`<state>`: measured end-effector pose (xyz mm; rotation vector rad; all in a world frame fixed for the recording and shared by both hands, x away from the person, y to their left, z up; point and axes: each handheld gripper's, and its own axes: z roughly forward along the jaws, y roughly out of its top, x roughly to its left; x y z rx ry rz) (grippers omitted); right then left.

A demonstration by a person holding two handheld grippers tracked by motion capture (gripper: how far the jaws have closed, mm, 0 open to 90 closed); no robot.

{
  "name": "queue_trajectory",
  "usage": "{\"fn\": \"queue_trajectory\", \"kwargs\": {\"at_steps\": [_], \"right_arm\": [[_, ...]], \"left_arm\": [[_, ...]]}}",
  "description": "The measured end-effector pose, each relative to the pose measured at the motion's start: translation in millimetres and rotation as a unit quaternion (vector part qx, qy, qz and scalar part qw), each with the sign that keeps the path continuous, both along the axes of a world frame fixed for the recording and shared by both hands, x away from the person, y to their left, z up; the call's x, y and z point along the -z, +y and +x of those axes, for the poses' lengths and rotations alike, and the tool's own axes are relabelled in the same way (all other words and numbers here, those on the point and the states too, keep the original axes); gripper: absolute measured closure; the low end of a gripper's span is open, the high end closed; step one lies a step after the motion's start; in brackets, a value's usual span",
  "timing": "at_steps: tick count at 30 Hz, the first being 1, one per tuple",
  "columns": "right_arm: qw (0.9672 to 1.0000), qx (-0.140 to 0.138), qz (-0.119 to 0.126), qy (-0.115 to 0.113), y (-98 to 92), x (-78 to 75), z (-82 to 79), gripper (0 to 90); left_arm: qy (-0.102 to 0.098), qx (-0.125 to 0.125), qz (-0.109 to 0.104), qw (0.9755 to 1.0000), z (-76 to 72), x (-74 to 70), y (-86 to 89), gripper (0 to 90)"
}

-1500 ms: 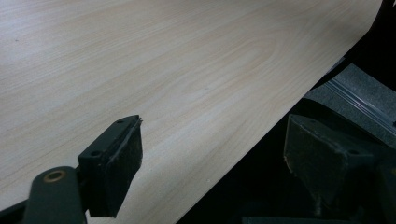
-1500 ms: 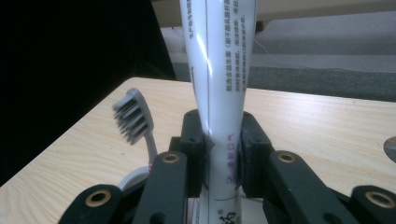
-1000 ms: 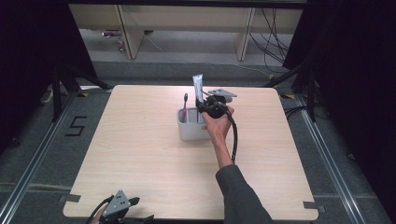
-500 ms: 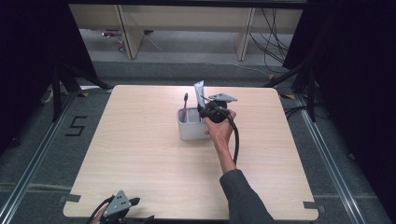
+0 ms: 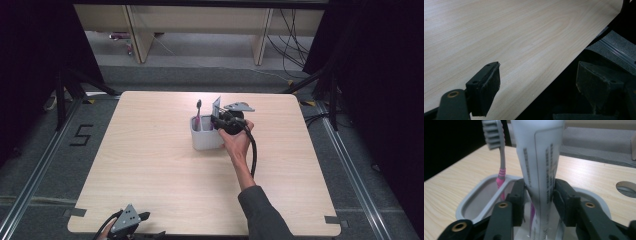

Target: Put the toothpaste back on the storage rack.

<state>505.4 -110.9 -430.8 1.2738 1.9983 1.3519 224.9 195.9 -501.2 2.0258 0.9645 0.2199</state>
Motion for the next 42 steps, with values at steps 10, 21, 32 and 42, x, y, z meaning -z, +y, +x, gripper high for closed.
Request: {"fn": "queue_trajectory", "kwargs": {"at_steps": [10, 21, 32, 42], "right_arm": [[0.9999, 0.008, 0.008, -0.012, -16.8, -17.0, -5.7, 48.8], [0.9999, 0.004, 0.011, -0.010, -28.0, -30.3, -15.8, 40.0], [0.9994, -0.033, -0.005, -0.006, -46.2, -38.5, -37.0, 37.1], [0.9990, -0.045, -0.007, 0.001, -62.7, -39.7, -52.3, 35.5]], "left_arm": [[0.002, 0.010, 0.010, 0.9999, 0.2, -0.2, 0.0, 18.9], [0.002, 0.011, 0.011, 0.9999, 0.4, -0.1, 0.0, 18.9], [0.003, 0.005, 0.005, 1.0000, 0.0, 1.2, -2.2, 18.9], [0.003, 0.002, 0.006, 1.0000, 0.0, 2.2, -3.0, 18.9]]}}
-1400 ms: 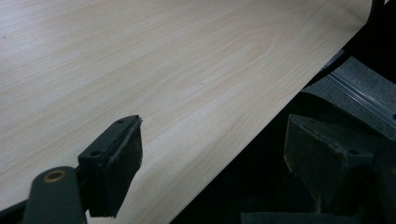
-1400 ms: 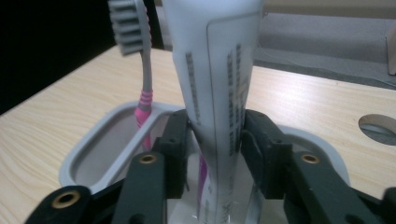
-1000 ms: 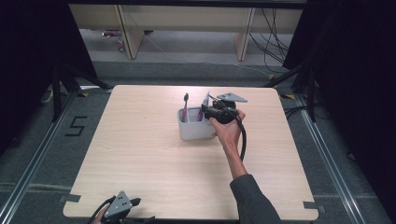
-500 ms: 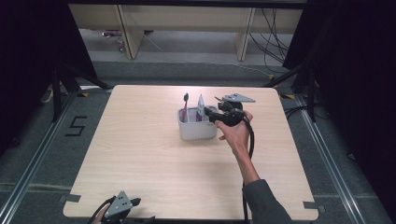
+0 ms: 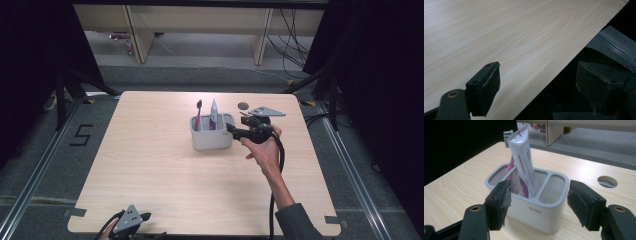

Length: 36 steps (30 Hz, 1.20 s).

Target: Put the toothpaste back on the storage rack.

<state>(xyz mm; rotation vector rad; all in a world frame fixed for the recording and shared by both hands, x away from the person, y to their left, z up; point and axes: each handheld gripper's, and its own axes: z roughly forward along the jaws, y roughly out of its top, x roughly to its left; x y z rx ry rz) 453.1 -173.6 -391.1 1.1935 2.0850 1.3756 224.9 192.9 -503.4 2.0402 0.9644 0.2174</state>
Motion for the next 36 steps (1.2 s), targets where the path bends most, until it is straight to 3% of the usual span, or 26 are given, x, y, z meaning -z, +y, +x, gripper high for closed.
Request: {"fn": "queue_trajectory", "kwargs": {"at_steps": [3, 5, 12, 13, 14, 16, 17, 19, 21, 22, 25, 26, 28, 29, 30, 31, 32, 33, 34, 36], "right_arm": [[0.9999, 0.004, -0.010, -0.004, -3.5, 0.9, -2.2, 35.5], [1.0000, 0.001, 0.002, -0.001, -5.6, 2.3, -3.8, 35.4], [0.9999, -0.007, 0.002, 0.014, -12.5, 0.9, -15.6, 34.5], [1.0000, -0.008, -0.005, 0.002, -14.4, 1.5, -17.4, 34.3], [0.9999, -0.008, -0.009, 0.010, -14.9, 0.9, -20.0, 34.0], [0.9999, -0.005, -0.012, 0.005, -15.6, 1.6, -21.3, 33.7], [0.9998, -0.005, -0.004, 0.016, -15.6, 2.0, -24.9, 33.7], [0.9997, -0.019, -0.015, 0.011, -18.8, 3.1, -28.0, 33.2], [0.9997, -0.020, -0.008, 0.010, -19.4, 4.7, -31.9, 33.2], [0.9995, -0.023, -0.003, 0.020, -20.4, 6.1, -37.2, 33.2], [0.9993, -0.027, -0.009, 0.023, -22.2, 10.2, -41.4, 33.1], [0.9992, -0.029, -0.020, 0.017, -24.1, 11.2, -42.0, 33.0], [0.9991, -0.032, -0.014, 0.025, -25.7, 14.4, -45.1, 33.1], [0.9991, -0.033, -0.020, 0.016, -27.6, 16.4, -45.9, 33.1], [0.9990, -0.034, -0.022, 0.018, -29.2, 17.4, -47.7, 33.0], [0.9990, -0.035, -0.016, 0.025, -31.0, 20.0, -52.5, 33.0], [0.9990, -0.035, -0.016, 0.025, -31.0, 20.0, -52.5, 33.0], [0.9987, -0.030, -0.008, 0.041, -30.4, 20.2, -55.6, 32.9], [0.9989, -0.036, -0.010, 0.029, -33.6, 23.3, -57.5, 33.0], [0.9987, -0.036, -0.019, 0.029, -36.9, 24.4, -60.7, 32.8]], "left_arm": [[0.001, 0.001, 0.005, 1.0000, 0.2, -0.3, 0.5, 18.9], [0.002, 0.000, 0.002, 1.0000, 0.1, 0.0, 0.1, 18.8], [0.002, 0.004, 0.007, 1.0000, 0.6, -0.2, 1.4, 18.9], [0.002, 0.004, 0.007, 1.0000, 0.6, -0.2, 1.5, 18.9], [0.001, 0.004, 0.007, 1.0000, 0.7, -0.3, 1.5, 18.9], [0.000, 0.003, 0.007, 1.0000, 0.7, -0.3, 1.5, 18.9], [0.000, 0.003, 0.007, 1.0000, 0.6, -0.3, 1.5, 18.9], [0.000, 0.005, 0.007, 1.0000, 1.1, -0.3, 1.7, 18.9], [-0.001, 0.003, 0.009, 1.0000, 1.4, -0.1, 1.9, 18.8], [0.000, 0.004, 0.007, 1.0000, 1.2, -0.2, 1.9, 18.9], [-0.001, 0.004, 0.016, 0.9999, 1.9, -0.1, 2.6, 18.9], [-0.001, 0.004, 0.016, 0.9999, 1.8, -0.1, 2.4, 18.9], [0.001, 0.003, 0.006, 1.0000, 1.0, 0.2, 1.2, 18.9], [0.000, 0.000, 0.001, 1.0000, 0.9, 0.7, 0.6, 18.9], [-0.003, 0.005, 0.017, 0.9998, 2.1, 0.2, 2.8, 18.9], [-0.002, 0.004, 0.017, 0.9998, 2.2, 0.2, 2.8, 18.8], [-0.001, -0.005, -0.005, 1.0000, 1.3, 1.5, 0.1, 18.8], [-0.001, -0.005, -0.004, 1.0000, 1.3, 1.6, 0.2, 18.9], [-0.001, -0.004, -0.002, 1.0000, 1.5, 1.6, 0.6, 18.9], [-0.002, -0.005, -0.003, 1.0000, 1.7, 2.0, 0.4, 18.8]]}}
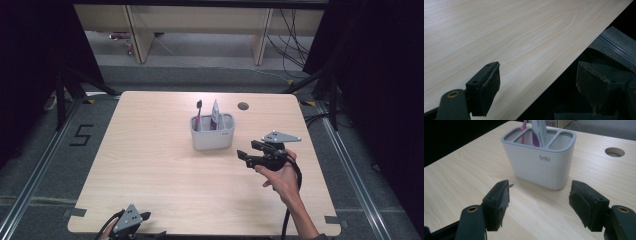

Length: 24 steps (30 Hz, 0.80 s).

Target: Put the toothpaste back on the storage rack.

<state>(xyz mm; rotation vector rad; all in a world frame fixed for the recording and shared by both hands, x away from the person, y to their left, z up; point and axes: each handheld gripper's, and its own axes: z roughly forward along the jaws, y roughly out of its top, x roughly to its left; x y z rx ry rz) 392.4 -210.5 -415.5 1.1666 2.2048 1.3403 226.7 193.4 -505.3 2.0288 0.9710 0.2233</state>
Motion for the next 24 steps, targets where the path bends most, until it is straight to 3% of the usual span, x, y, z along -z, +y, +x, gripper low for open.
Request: {"fn": "queue_trajectory", "kwargs": {"at_steps": [7, 9, 10, 13, 14, 15, 16, 18, 19, 20, 24], "right_arm": [[0.9999, -0.001, 0.014, 0.009, -5.3, 7.8, -10.7, 31.5], [0.9999, -0.006, 0.013, 0.010, -7.5, 12.0, -13.8, 31.3], [0.9999, -0.006, 0.013, 0.010, -7.5, 12.0, -13.8, 31.3], [0.9999, -0.008, 0.007, 0.008, -8.0, 16.6, -16.0, 31.2], [0.9997, 0.001, 0.009, 0.023, -7.7, 15.9, -19.5, 30.9], [0.9996, -0.012, 0.012, 0.022, -8.7, 18.2, -20.6, 30.9], [0.9996, -0.005, 0.009, 0.025, -8.9, 18.8, -23.3, 30.9], [0.9996, -0.005, 0.012, 0.025, -9.2, 21.8, -25.9, 30.7], [0.9991, -0.004, 0.018, 0.039, -8.5, 22.1, -27.9, 30.7], [0.9997, -0.009, 0.002, 0.021, -11.3, 23.4, -27.5, 30.6], [0.9992, -0.012, 0.010, 0.037, -8.4, 29.2, -36.0, 30.3]], "left_arm": [[-0.001, 0.001, 0.001, 1.0000, 0.7, -0.4, 0.8, 18.8], [-0.001, 0.003, 0.014, 0.9999, 1.8, -0.6, 2.5, 18.8], [-0.001, 0.000, 0.006, 1.0000, 1.3, -0.2, 1.5, 18.8], [0.001, 0.003, 0.009, 1.0000, 1.4, -1.3, 2.3, 18.8], [0.000, 0.002, 0.008, 1.0000, 1.7, -1.3, 2.5, 18.8], [0.000, 0.002, 0.007, 1.0000, 1.8, -1.2, 2.6, 18.7], [0.000, -0.004, -0.001, 1.0000, 1.6, -0.7, 1.4, 18.7], [0.000, 0.001, 0.006, 1.0000, 1.9, -1.3, 2.7, 18.7], [0.000, 0.001, 0.006, 1.0000, 1.8, -1.4, 2.8, 18.7], [-0.001, 0.001, 0.006, 1.0000, 1.8, -1.5, 3.1, 18.7], [-0.002, -0.002, 0.001, 1.0000, 1.8, -1.1, 2.7, 18.6]]}}
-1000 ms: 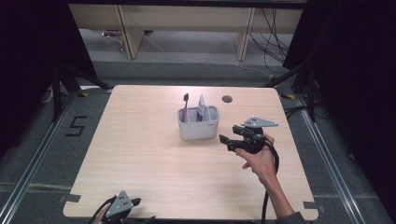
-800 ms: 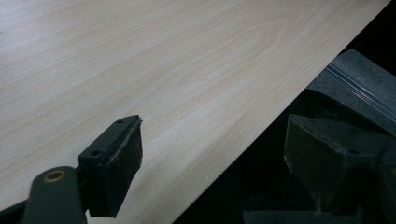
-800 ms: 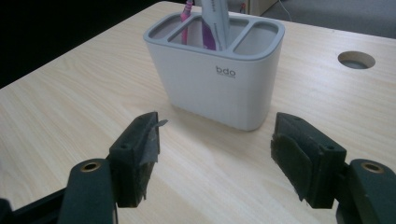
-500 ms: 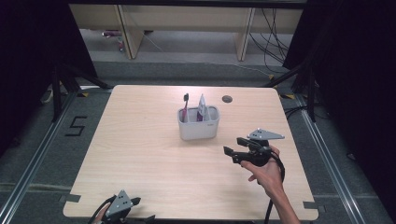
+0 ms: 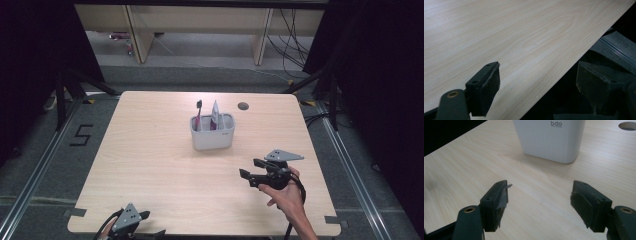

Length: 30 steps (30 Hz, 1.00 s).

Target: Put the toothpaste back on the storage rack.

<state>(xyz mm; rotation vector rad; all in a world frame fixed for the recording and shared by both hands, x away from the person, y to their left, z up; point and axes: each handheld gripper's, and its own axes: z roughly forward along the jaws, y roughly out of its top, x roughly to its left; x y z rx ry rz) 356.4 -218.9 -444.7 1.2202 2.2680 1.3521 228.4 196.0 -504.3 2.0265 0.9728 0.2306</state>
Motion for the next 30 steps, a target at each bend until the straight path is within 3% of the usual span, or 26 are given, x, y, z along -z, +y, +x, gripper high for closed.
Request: {"fn": "queue_trajectory", "kwargs": {"at_steps": [5, 9, 14, 15, 17, 21, 22, 23, 24, 26, 29, 30], "right_arm": [[0.9999, -0.008, -0.007, 0.000, -2.7, 2.5, -4.7, 29.4], [0.9998, -0.007, 0.010, 0.015, -3.6, 6.9, -11.3, 27.7], [0.9998, -0.012, -0.002, 0.014, -5.4, 11.6, -16.1, 24.7], [0.9995, -0.009, 0.011, 0.028, -3.4, 12.3, -18.6, 23.0], [0.9999, -0.010, 0.000, 0.012, -5.0, 14.3, -18.4, 21.4], [0.9997, -0.012, 0.003, 0.019, -6.9, 15.2, -24.7, 20.5], [0.9996, -0.009, 0.009, 0.025, -7.4, 16.2, -29.0, 20.0], [0.9996, -0.009, 0.009, 0.025, -7.4, 16.2, -29.0, 20.0], [0.9997, -0.009, 0.004, 0.021, -8.9, 16.1, -29.9, 19.9], [0.9996, -0.002, 0.011, 0.027, -10.3, 19.6, -36.2, 19.9], [0.9996, -0.005, 0.007, 0.027, -12.9, 19.9, -40.6, 19.9], [0.9997, -0.001, 0.000, 0.024, -13.6, 21.4, -42.4, 19.8]], "left_arm": [[-0.001, -0.004, -0.009, 1.0000, 0.6, -0.2, -0.5, 18.3], [0.001, -0.002, -0.005, 1.0000, 1.2, -1.0, -0.7, 18.3], [-0.002, -0.002, -0.010, 0.9999, 1.8, -1.5, -0.6, 18.3], [-0.002, -0.004, -0.011, 0.9999, 1.9, -1.7, -0.8, 18.3], [0.000, -0.001, -0.003, 1.0000, 2.5, -1.6, -0.4, 18.3], [-0.001, 0.004, 0.005, 1.0000, 2.2, -1.9, 0.4, 18.3], [-0.001, -0.003, -0.010, 0.9999, 2.2, -1.4, -0.8, 18.3], [-0.001, -0.003, -0.010, 0.9999, 2.2, -1.4, -0.8, 18.3], [-0.002, 0.001, 0.006, 1.0000, 3.4, -2.3, 1.2, 18.3], [0.000, -0.003, -0.005, 1.0000, 2.3, -1.6, -0.9, 18.3], [-0.002, 0.005, -0.003, 1.0000, 1.7, -1.5, -0.4, 18.3], [-0.003, 0.007, 0.009, 0.9999, 2.2, -2.1, 1.4, 18.3]]}}
